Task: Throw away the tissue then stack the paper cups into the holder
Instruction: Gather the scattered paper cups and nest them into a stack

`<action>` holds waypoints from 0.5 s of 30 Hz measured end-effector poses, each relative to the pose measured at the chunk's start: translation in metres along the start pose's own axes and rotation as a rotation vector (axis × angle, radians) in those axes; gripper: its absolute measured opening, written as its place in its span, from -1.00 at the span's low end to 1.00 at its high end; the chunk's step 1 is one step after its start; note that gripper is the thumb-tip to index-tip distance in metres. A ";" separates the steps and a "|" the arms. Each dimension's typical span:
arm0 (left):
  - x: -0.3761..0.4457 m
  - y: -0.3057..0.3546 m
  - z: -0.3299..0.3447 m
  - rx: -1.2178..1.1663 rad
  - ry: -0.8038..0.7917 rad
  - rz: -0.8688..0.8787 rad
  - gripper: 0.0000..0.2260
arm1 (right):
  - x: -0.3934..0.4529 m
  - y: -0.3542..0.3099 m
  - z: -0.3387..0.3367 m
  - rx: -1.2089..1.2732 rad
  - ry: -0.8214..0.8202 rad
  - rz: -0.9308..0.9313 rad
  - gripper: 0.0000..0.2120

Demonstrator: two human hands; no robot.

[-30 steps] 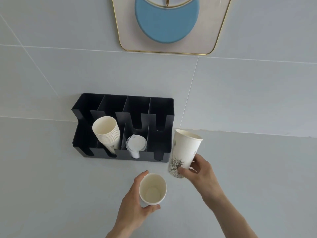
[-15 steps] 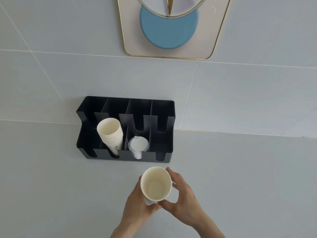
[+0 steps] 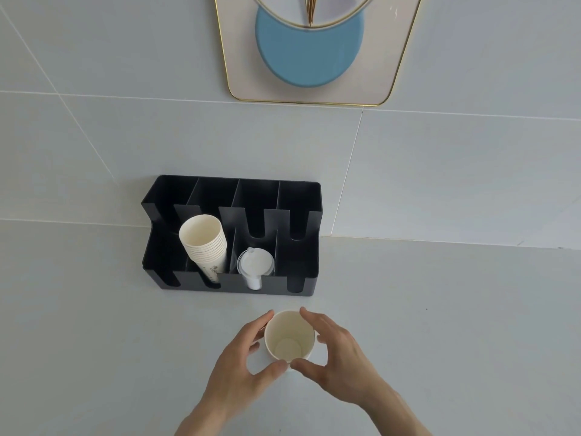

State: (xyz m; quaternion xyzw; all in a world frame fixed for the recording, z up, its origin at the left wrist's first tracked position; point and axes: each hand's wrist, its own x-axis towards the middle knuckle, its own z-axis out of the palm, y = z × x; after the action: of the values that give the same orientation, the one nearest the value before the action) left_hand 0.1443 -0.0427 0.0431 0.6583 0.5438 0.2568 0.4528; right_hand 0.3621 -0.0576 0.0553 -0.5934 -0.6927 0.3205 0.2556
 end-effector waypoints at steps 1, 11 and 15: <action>0.000 0.000 0.000 -0.003 0.008 -0.007 -0.29 | 0.000 0.001 0.000 0.004 -0.001 0.001 -0.17; 0.002 0.010 -0.010 0.006 -0.054 -0.060 -0.29 | 0.001 0.001 -0.004 0.154 -0.047 0.128 -0.14; 0.006 0.020 -0.019 -0.131 0.021 -0.216 -0.58 | 0.003 -0.008 -0.016 0.468 0.004 0.435 -0.31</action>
State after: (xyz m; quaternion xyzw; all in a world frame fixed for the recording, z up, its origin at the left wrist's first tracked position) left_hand 0.1401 -0.0310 0.0680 0.5622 0.5982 0.2482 0.5143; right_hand 0.3680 -0.0535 0.0713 -0.6534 -0.4564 0.5172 0.3118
